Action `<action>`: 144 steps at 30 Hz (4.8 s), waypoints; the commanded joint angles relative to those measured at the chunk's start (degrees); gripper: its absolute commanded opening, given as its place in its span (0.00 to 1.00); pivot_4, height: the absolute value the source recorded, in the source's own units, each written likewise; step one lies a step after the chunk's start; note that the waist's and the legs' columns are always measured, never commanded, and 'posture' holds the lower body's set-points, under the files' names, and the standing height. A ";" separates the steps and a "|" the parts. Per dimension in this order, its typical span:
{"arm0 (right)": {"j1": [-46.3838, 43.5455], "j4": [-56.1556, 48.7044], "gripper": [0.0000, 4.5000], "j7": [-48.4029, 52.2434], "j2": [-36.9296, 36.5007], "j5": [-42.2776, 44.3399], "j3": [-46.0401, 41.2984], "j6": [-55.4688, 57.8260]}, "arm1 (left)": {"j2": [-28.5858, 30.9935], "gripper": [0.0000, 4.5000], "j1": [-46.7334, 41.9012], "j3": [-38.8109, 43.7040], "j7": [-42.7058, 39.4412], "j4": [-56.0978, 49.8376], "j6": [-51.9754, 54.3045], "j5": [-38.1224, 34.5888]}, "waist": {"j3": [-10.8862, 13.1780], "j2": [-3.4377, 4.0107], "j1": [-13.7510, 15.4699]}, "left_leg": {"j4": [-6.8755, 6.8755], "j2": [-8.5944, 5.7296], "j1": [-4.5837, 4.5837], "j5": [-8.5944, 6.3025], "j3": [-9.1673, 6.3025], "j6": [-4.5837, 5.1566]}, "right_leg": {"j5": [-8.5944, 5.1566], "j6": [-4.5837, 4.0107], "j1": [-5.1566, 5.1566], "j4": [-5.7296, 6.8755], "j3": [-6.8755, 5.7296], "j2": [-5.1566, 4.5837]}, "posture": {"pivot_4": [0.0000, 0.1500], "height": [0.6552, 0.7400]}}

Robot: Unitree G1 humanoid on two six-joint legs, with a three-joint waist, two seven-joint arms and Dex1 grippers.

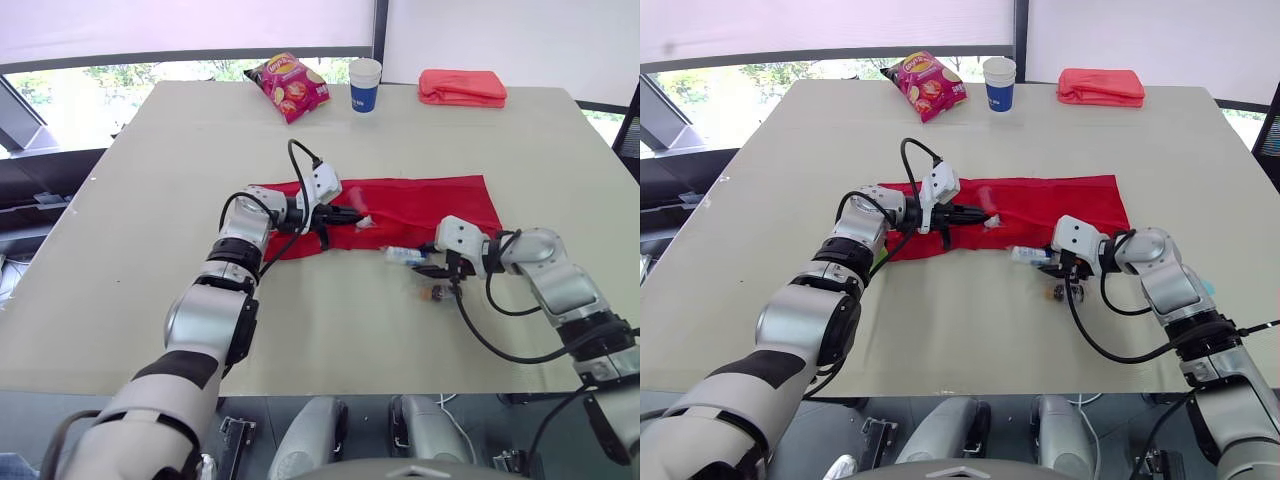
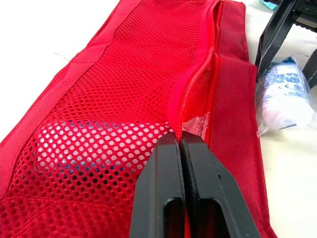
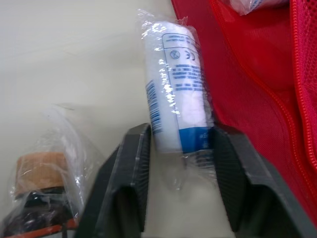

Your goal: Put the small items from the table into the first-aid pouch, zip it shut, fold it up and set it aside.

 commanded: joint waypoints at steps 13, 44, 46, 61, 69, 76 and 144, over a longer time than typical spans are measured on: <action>0.75 -25.01 0.10 -15.26 8.32 14.70 -8.87 43.71 | -0.63 0.00 -1.30 0.64 -0.45 -1.40 0.02 -1.37 | 0.00 0.01 0.39 | -0.02 0.01 -0.01 0.00 -0.03 0.00 | 0.00 -0.01 -0.02 0.00 0.01 -0.01 | 1.00 0.99; -12.53 -11.06 0.10 -47.21 27.11 12.28 -16.51 60.37 | -4.55 0.00 4.26 -1.27 -4.61 -11.33 4.02 -3.48 | -0.03 0.06 -0.51 | -0.09 -0.06 -0.03 0.01 -0.01 0.00 | 0.00 -0.01 -0.10 0.05 0.02 -0.03 | 1.00 0.99; -12.99 -10.34 0.10 -47.34 27.11 12.33 -16.45 59.63 | -4.56 0.00 5.37 -1.47 -4.83 -13.68 5.72 -3.97 | -0.03 0.06 -1.01 | -0.11 -0.05 -0.03 0.01 -0.02 -0.01 | 0.00 -0.01 -0.12 0.06 0.02 -0.03 | 1.00 0.99; -12.80 -11.76 0.74 -45.24 27.56 14.46 -15.40 57.22 | -3.91 0.00 7.23 -2.18 -2.15 -17.66 9.15 -4.78 | -0.04 0.09 -1.09 | -0.19 -0.05 -0.03 0.05 -0.02 -0.07 | 0.00 -0.02 -0.17 0.06 0.04 -0.01 | 1.00 0.99; -7.78 -21.52 0.74 -40.63 21.02 17.58 -13.10 59.70 | -3.76 0.00 6.01 -1.93 -0.68 -15.48 8.37 -4.93 | -0.04 0.09 -1.06 | -0.19 -0.05 -0.03 0.05 -0.02 -0.07 | 0.00 -0.02 -0.17 0.06 0.04 -0.01 | 1.00 0.99; -1.91 -30.20 0.74 -32.69 13.90 21.23 -11.53 51.82 | -3.63 0.00 5.09 -2.07 0.03 -13.33 7.33 -4.90 | -0.03 0.08 -0.91 | -0.19 -0.04 -0.03 0.04 -0.02 -0.06 | 0.00 -0.01 -0.15 0.03 0.04 -0.01 | 1.00 0.99; 27.40 -22.34 1.00 2.79 -16.08 18.77 -17.99 3.81 | 9.40 0.00 17.03 -5.67 -6.34 -40.69 16.39 -9.73 | 0.01 0.11 1.30 | -0.03 0.07 0.07 0.00 -0.02 0.00 | -0.01 -0.02 0.16 -0.14 -0.02 -0.02 | 1.00 0.99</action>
